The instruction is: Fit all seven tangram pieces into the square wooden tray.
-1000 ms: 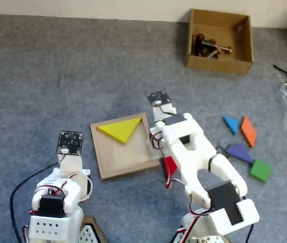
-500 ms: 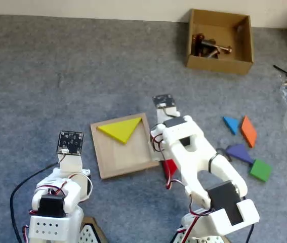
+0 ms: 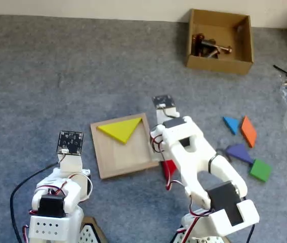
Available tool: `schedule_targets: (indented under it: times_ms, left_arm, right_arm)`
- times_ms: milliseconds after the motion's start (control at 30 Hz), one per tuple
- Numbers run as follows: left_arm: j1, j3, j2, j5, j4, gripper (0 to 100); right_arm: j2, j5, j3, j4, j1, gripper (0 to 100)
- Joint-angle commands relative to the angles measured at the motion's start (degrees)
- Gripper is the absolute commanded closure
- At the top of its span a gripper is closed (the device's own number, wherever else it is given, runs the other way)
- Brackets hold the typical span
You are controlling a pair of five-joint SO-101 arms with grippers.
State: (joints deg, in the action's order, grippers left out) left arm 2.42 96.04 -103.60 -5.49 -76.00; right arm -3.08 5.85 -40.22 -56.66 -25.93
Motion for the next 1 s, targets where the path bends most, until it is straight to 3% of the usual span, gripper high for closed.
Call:
schedule_targets:
  times_ms: [0, 767, 967]
  left_arm:
    - [-0.84, 1.10, -0.40, -0.44, 0.09, 99]
    - [-0.84, 1.10, -0.40, -0.44, 0.09, 99]
    - [-0.84, 1.10, -0.40, -0.44, 0.09, 99]
  right_arm:
    - [-0.40, 0.09, -0.66, 0.40, -1.27, 71.4]
    - [-0.22, 0.44, -0.75, -1.98, -0.92, 71.7]
    - [-0.22, 0.18, -0.57, -1.89, -0.92, 84.2]
